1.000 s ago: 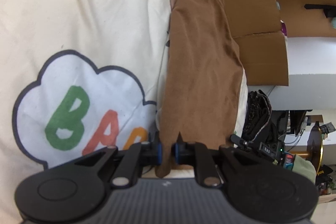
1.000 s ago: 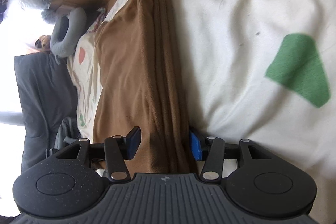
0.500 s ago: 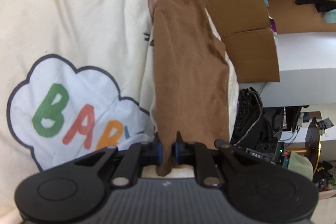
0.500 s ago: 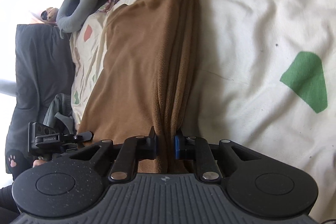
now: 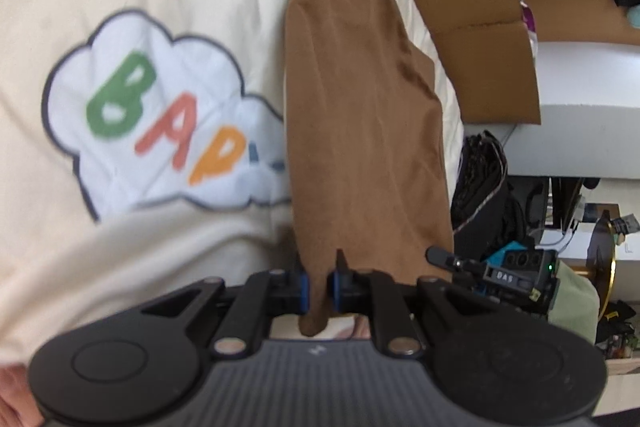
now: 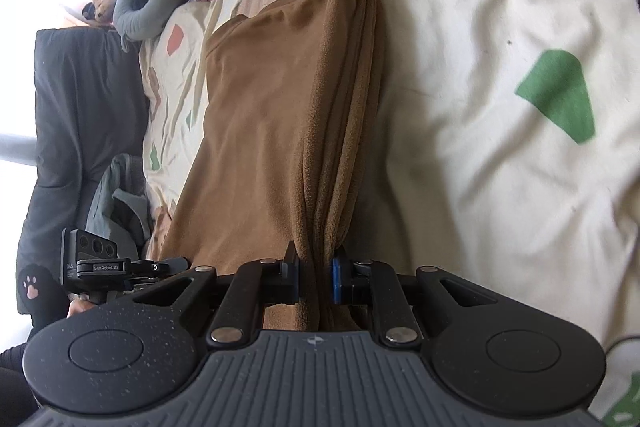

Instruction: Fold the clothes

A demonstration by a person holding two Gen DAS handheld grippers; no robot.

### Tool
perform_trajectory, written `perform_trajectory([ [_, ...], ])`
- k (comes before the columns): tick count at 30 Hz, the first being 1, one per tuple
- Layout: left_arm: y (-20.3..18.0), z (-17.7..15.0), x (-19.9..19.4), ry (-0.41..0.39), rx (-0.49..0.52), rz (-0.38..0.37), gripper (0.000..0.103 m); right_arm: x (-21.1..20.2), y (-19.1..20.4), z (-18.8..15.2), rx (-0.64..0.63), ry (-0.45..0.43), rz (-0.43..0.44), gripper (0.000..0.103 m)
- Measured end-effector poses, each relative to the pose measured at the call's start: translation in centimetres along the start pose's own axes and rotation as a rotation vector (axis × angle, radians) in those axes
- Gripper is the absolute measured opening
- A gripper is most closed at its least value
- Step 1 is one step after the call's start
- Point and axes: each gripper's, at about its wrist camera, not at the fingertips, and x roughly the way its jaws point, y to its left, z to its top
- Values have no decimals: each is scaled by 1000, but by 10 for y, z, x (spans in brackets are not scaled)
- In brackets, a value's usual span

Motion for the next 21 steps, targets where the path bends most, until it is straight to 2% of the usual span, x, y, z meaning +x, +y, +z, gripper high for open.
perform_trajectory([
  [8,7,-15,11,80,-11,10,12,-8,-6,-14,13,31,-29,13],
  [12,10,-10,18,85,-12,31,18,1,-15,-15,47,42,-60,14],
  [13,10,-8,17,70,-8,40,24,2,-16,-14,53,43,-63,15],
  [15,9,-3,14,41,1,58,30,5,-17,-13,63,42,-67,21],
  [18,13,8,13,8,-19,51,31,6,-19,-11,77,27,-60,31],
  [19,14,10,14,7,-24,50,31,6,-19,-10,80,23,-56,38],
  [21,12,13,19,10,-22,51,31,10,-21,-8,85,11,-51,40],
])
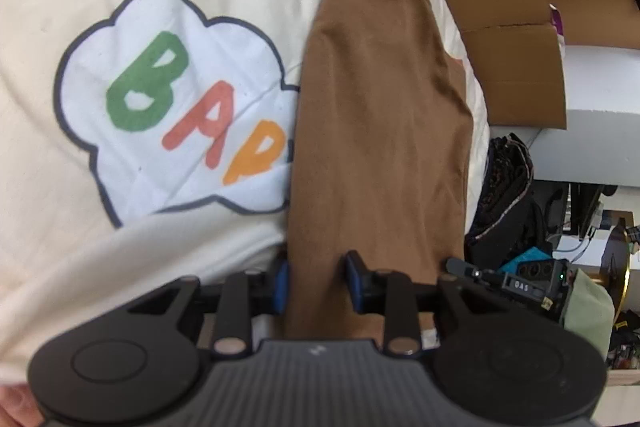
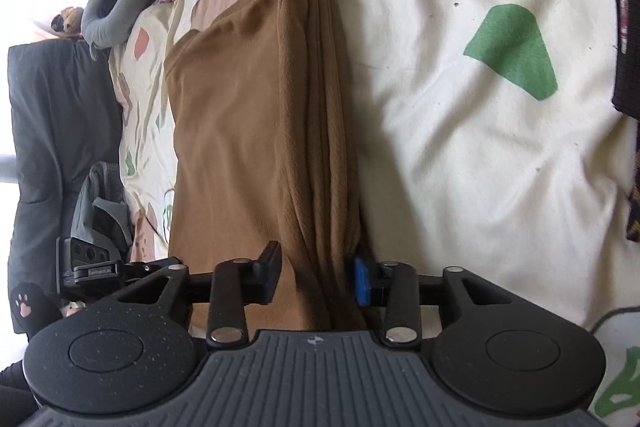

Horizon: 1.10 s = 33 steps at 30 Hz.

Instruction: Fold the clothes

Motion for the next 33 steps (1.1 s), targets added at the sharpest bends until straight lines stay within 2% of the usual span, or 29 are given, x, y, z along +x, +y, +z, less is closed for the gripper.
perform_trajectory([
  [4,-1,1,5,0,6,-10,30,11,-3,4,12,-8,-5,39],
  [5,-2,1,7,6,7,-13,27,13,-3,5,16,-11,-2,39],
  [6,-2,0,8,11,11,-13,18,15,-3,5,13,-9,-3,38],
  [8,-4,-1,9,18,24,-14,14,17,-2,6,6,-4,-11,19],
  [14,-6,-7,0,45,14,-55,10,10,1,7,4,15,7,16],
  [16,-9,-14,1,52,32,-45,11,9,1,6,-4,18,0,17],
  [19,-10,-11,7,50,44,-8,19,12,1,8,-9,10,-20,27],
  [22,-14,1,10,31,50,8,25,13,1,13,-5,-16,-15,47],
  [26,-23,19,10,-1,80,-2,34,15,6,28,-19,-56,0,52],
  [33,-27,43,18,-28,93,-15,34,27,6,56,-36,-78,11,52],
])
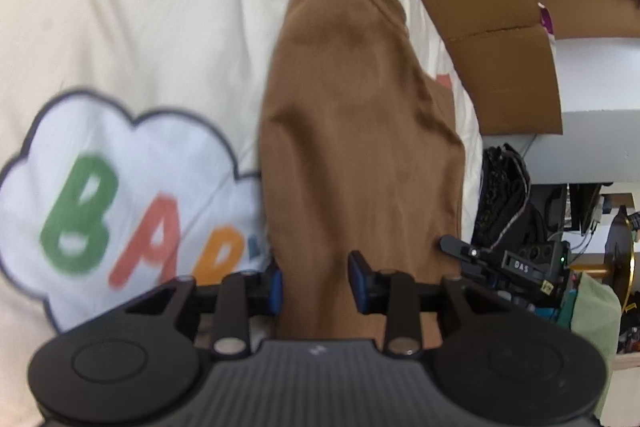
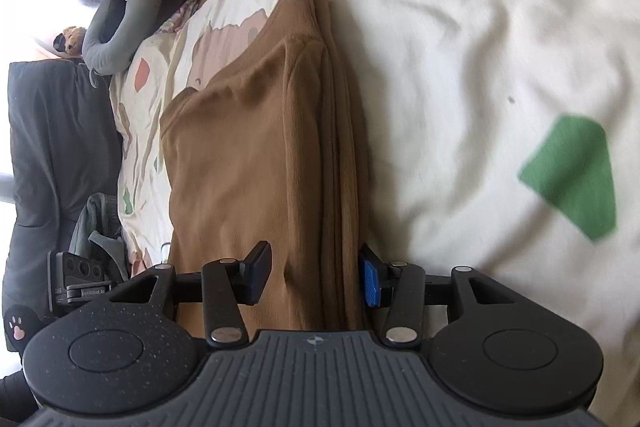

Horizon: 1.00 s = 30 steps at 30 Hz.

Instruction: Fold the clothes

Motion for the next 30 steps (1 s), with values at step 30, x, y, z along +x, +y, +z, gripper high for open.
perform_trajectory([
  [30,-1,115,-8,-229,56,-37,20,25,5,99,-87,-104,22,25],
])
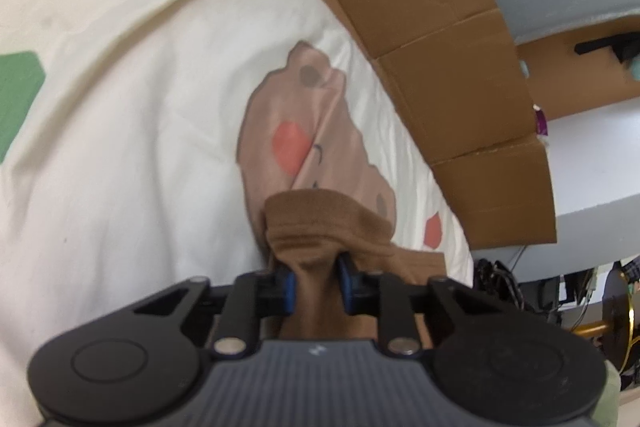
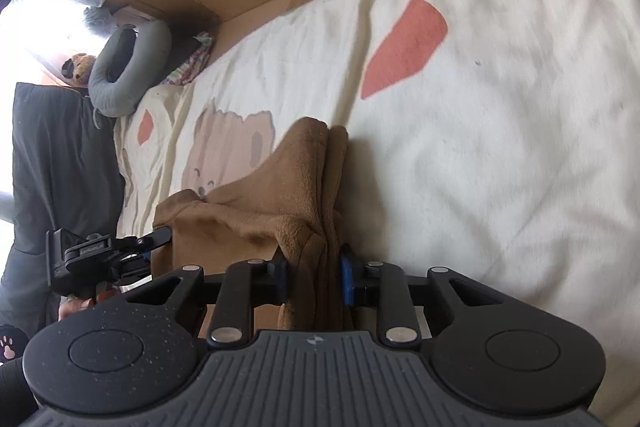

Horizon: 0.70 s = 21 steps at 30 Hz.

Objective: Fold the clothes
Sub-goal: 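Grasp the shirt's end with the left tool while the right tool grasps beside it, then lift the gripped shirt end up with both tools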

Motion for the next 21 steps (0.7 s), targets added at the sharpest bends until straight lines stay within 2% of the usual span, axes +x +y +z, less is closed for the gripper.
perform_trajectory([
  [2,0,-1,1,1,8,6,19,0,0,0,-7,0,-6,28],
  [4,3,-3,2,16,6,9,26,0,-3,-1,4,0,-14,30],
  [6,7,-6,2,43,-8,1,27,0,-7,-2,25,12,-3,40],
  [13,12,-11,2,74,-31,-46,36,6,-18,-2,71,56,43,45],
  [17,10,-13,10,85,-32,-61,37,15,-15,-1,81,52,74,51],
  [21,11,-12,18,89,-56,-86,37,21,-10,1,76,51,97,52],
])
